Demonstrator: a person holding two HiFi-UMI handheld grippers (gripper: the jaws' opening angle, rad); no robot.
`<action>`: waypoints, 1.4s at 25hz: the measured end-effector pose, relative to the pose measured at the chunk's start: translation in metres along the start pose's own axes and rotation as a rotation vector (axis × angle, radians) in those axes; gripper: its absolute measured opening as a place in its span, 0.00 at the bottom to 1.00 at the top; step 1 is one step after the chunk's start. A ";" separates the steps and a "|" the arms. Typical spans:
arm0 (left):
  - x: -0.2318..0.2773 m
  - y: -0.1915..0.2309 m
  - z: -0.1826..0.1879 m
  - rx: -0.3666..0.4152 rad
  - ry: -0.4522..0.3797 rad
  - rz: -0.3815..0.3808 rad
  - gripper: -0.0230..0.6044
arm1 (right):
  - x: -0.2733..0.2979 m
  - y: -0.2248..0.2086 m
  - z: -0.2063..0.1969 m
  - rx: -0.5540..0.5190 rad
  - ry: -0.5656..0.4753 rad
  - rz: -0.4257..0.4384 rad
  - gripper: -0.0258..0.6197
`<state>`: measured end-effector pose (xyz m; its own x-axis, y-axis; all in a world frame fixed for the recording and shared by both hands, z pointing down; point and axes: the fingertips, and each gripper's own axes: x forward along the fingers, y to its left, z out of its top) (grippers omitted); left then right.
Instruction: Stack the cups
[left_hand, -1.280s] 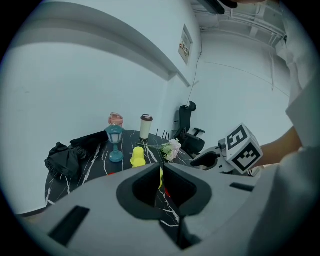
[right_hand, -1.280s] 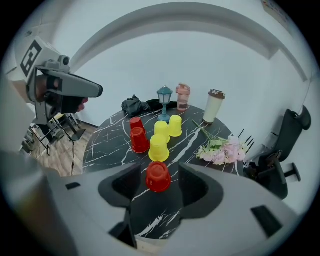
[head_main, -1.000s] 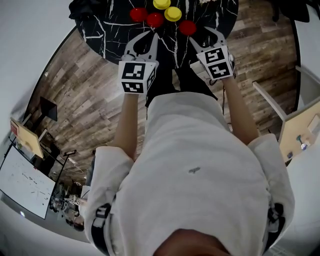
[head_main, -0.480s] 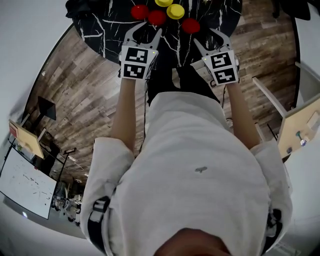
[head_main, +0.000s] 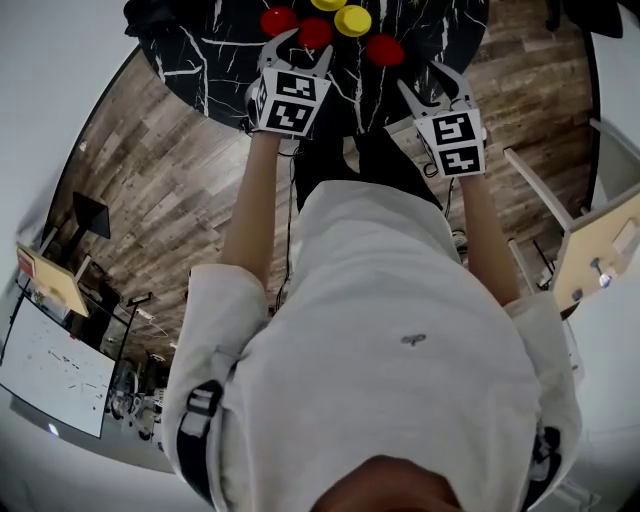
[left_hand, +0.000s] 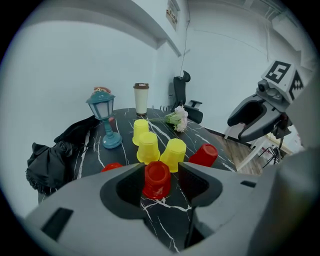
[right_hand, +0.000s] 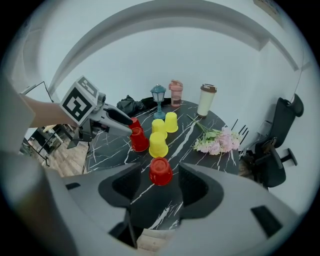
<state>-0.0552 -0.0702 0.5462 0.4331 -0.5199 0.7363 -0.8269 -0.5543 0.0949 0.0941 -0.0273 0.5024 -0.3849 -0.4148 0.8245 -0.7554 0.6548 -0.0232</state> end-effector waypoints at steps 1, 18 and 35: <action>0.003 0.000 0.000 0.006 0.004 0.001 0.35 | -0.001 -0.001 -0.001 0.005 0.001 -0.002 0.41; 0.026 0.010 0.000 0.068 0.032 0.089 0.35 | -0.013 -0.001 -0.016 0.028 0.011 -0.009 0.40; 0.030 0.012 -0.001 0.051 0.030 0.124 0.35 | -0.022 -0.008 -0.022 0.030 0.005 -0.015 0.40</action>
<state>-0.0525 -0.0922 0.5704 0.3174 -0.5673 0.7599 -0.8537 -0.5198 -0.0314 0.1207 -0.0097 0.4969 -0.3705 -0.4214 0.8277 -0.7766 0.6294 -0.0272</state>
